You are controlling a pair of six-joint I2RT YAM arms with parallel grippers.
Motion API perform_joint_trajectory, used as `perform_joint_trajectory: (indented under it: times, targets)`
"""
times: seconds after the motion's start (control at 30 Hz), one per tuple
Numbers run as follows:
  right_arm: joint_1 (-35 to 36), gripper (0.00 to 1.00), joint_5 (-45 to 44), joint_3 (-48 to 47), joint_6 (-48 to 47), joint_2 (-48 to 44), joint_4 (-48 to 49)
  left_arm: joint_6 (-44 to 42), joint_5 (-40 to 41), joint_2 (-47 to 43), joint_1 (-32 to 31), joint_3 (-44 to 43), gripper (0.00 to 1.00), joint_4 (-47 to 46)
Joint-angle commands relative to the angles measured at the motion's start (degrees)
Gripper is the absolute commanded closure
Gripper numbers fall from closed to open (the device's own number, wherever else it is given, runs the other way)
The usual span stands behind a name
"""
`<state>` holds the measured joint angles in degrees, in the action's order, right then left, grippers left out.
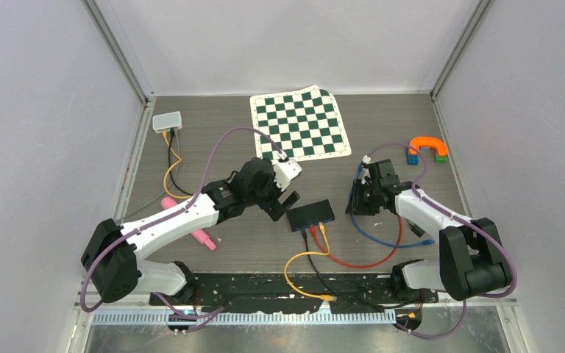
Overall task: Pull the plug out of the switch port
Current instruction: Place the connector at the center of the board, then move the connector to the center of the board.
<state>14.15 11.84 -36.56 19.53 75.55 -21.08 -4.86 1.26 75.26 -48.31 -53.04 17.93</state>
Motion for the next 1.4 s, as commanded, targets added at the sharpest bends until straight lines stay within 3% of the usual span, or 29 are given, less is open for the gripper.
perform_joint_trajectory:
  times: [0.0, 0.13, 0.23, 0.43, 0.73, 0.8, 1.03, 1.37]
  targets:
    - [0.4, 0.81, -3.5, -4.1, -2.3, 1.8, 0.8, 0.2, 0.1, -0.9, 0.2, -0.5, 0.0, -0.9]
    - [0.4, 0.93, -3.3, -6.9, -3.6, 3.6, 0.6, 0.1, 0.1, -0.5, 0.2, -0.9, 0.0, -0.5]
    - [0.5, 0.93, -2.9, -9.3, -4.2, 5.1, -0.2, 0.0, 0.1, -0.4, 0.2, -0.8, 0.01, -0.2]
    - [1.0, 0.74, -1.7, -7.9, -4.0, 3.6, -0.1, -0.2, 1.1, -0.9, 0.2, -0.2, 0.0, -0.1]
    - [2.1, 0.65, -2.9, -1.4, -2.9, 1.7, 1.0, -0.4, 0.9, 0.4, 0.2, -1.5, 0.0, -0.2]
    - [2.4, 0.66, -2.6, -1.3, -2.1, 2.9, 1.8, -0.4, 0.7, 1.0, 0.2, -1.9, 0.0, 0.0]
    - [3.1, 0.9, -4.5, -5.4, -2.6, 7.1, 2.1, -0.4, 0.1, 1.0, 0.2, -1.3, 0.0, 0.1]
    - [3.1, 0.92, -5.2, -13.8, -7.2, 11.6, -1.0, -0.4, 0.3, 1.5, 0.2, -0.4, 0.0, -0.3]
